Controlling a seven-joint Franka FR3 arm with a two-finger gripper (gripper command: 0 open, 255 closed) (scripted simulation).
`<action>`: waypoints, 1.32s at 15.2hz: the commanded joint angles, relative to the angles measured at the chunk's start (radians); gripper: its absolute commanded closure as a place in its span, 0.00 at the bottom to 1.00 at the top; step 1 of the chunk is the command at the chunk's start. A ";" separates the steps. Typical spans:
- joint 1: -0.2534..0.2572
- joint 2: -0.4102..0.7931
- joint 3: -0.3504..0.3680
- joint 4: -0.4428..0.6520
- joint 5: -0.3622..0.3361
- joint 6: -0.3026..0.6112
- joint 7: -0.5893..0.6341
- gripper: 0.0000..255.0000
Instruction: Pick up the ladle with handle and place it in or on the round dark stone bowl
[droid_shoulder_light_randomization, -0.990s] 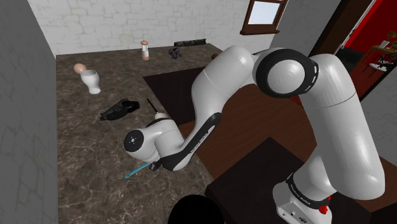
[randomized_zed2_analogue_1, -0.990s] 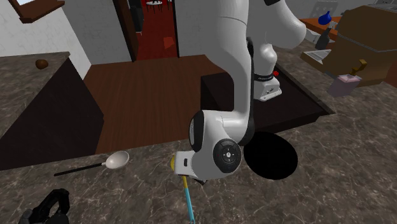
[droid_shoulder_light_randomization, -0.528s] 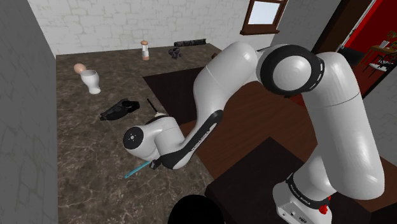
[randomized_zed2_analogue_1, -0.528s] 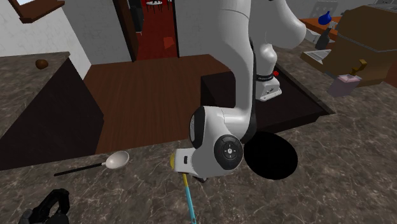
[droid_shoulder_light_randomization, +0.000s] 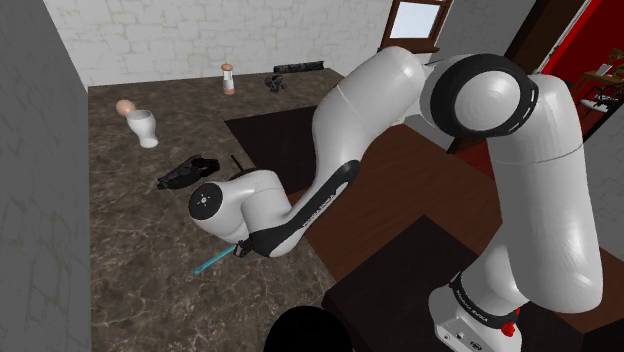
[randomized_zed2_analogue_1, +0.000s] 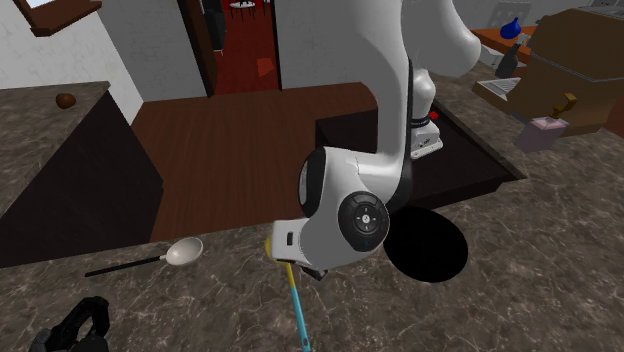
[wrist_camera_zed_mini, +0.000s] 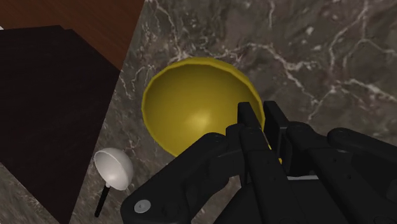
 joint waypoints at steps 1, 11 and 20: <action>-0.008 -0.025 0.010 -0.009 0.014 -0.010 -0.014 1.00; -0.039 -0.130 0.054 -0.030 0.086 -0.067 -0.080 1.00; -0.063 -0.217 0.088 -0.031 0.152 -0.125 -0.143 1.00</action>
